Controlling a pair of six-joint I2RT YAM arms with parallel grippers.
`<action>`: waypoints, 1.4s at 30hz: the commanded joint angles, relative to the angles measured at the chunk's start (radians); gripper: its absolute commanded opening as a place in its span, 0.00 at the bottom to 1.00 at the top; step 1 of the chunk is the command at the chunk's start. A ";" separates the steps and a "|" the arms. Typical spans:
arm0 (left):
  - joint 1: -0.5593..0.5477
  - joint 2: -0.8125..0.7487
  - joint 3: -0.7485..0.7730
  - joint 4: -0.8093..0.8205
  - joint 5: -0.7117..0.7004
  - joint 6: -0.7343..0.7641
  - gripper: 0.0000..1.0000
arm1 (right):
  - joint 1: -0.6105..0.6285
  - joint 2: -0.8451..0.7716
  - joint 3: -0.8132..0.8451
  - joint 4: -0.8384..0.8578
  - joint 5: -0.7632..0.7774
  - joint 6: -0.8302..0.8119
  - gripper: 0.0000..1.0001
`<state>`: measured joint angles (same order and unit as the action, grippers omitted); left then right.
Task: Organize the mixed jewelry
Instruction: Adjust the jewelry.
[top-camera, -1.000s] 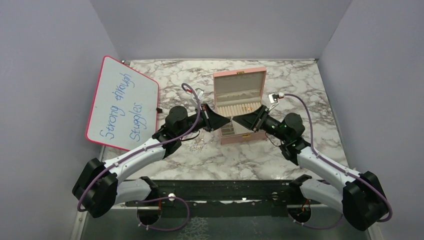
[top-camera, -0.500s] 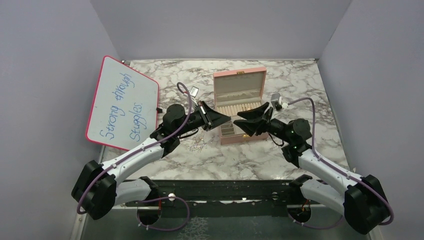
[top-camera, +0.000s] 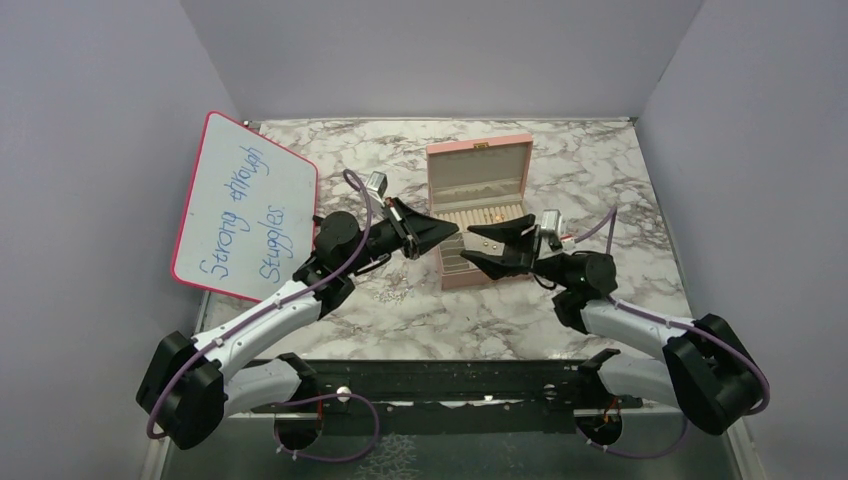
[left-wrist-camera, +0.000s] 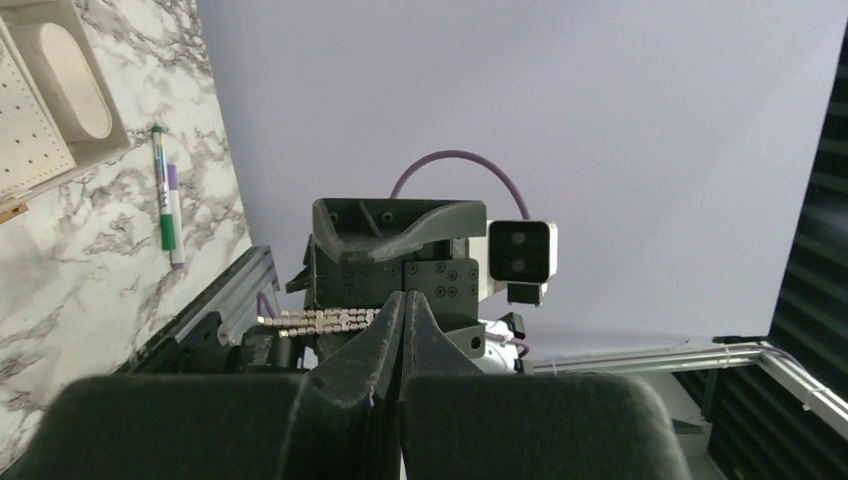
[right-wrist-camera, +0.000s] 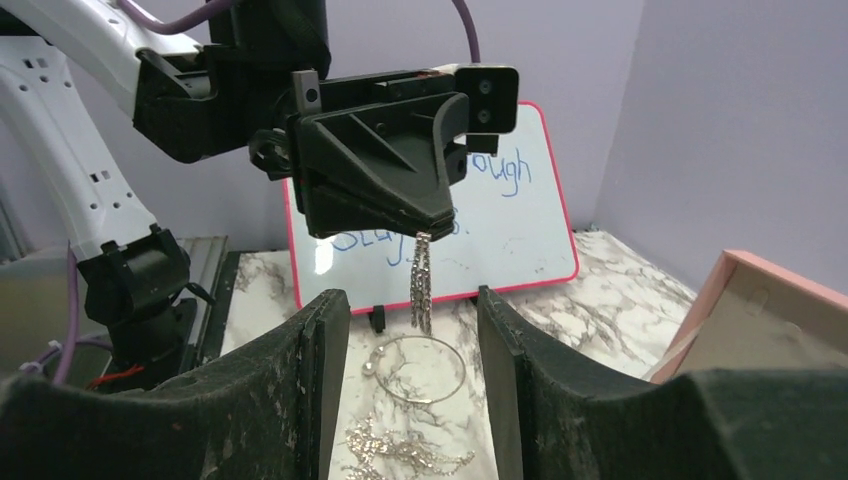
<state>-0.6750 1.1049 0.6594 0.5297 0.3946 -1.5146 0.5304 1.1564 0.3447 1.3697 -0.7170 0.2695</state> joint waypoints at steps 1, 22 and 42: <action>0.006 -0.036 -0.026 0.063 -0.056 -0.076 0.00 | 0.045 0.030 0.041 0.132 0.043 -0.058 0.55; 0.006 -0.054 -0.073 0.104 -0.082 -0.104 0.00 | 0.097 0.114 0.067 0.235 0.148 -0.044 0.39; 0.006 -0.058 -0.089 0.110 -0.082 -0.107 0.00 | 0.099 0.136 0.082 0.241 0.157 -0.021 0.36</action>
<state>-0.6739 1.0657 0.5808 0.6044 0.3290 -1.6138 0.6228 1.2858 0.3920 1.5082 -0.5732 0.2436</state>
